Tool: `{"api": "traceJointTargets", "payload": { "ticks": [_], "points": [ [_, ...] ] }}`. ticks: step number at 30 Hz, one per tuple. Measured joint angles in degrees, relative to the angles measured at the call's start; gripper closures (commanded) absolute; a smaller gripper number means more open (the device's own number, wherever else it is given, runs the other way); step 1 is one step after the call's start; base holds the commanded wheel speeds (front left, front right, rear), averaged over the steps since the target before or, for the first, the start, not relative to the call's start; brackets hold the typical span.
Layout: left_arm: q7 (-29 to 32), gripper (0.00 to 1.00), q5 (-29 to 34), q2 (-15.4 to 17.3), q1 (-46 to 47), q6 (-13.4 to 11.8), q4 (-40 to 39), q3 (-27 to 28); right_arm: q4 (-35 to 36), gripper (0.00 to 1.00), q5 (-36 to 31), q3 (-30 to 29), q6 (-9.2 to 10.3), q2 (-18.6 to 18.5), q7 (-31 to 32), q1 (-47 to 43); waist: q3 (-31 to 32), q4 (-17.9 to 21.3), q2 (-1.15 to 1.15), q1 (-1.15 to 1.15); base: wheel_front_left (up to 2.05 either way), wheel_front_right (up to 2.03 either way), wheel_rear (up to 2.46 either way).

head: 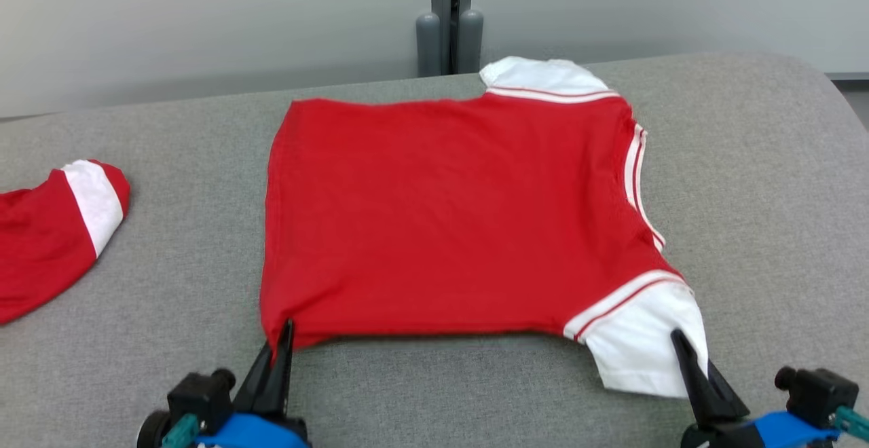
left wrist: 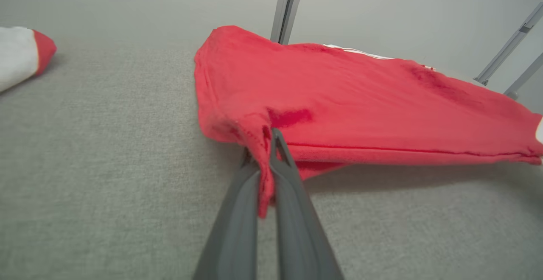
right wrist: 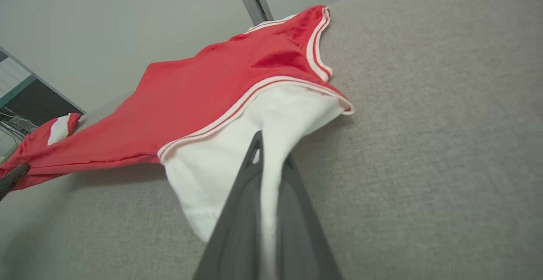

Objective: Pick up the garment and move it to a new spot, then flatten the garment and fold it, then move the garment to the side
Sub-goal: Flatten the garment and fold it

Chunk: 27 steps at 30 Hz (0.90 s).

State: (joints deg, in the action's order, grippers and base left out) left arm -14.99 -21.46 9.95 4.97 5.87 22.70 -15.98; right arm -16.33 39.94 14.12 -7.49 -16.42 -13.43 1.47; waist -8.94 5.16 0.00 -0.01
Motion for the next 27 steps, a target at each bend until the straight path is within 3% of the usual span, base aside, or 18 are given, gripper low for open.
{"api": "traceJointTargets", "payload": {
  "ticks": [11, 18, 27],
  "points": [
    [0.0, 1.0, 2.4, -1.2, -9.0, 0.0, -2.4, 1.9, 6.6, 1.0, -2.2, -6.7, 0.0, 2.8, 5.9, -12.7, 2.6, -1.9, 0.0, 0.0, 0.0, 0.0, 0.0],
    [0.0, 1.0, 3.5, -1.6, -8.2, 0.4, -1.9, 1.4, 10.2, 1.0, -4.0, -9.1, 0.0, 4.9, 8.8, -13.0, 2.2, -2.7, 0.0, 0.01, 0.0, 0.0, 0.0],
    [0.0, 1.0, 5.2, -0.7, -3.9, 0.8, -0.9, 0.1, 11.4, 1.0, -4.5, -10.6, 0.0, 4.3, 13.3, -8.9, 1.6, -2.9, 0.0, 0.01, 0.0, 0.0, 0.0]
  ]
}}
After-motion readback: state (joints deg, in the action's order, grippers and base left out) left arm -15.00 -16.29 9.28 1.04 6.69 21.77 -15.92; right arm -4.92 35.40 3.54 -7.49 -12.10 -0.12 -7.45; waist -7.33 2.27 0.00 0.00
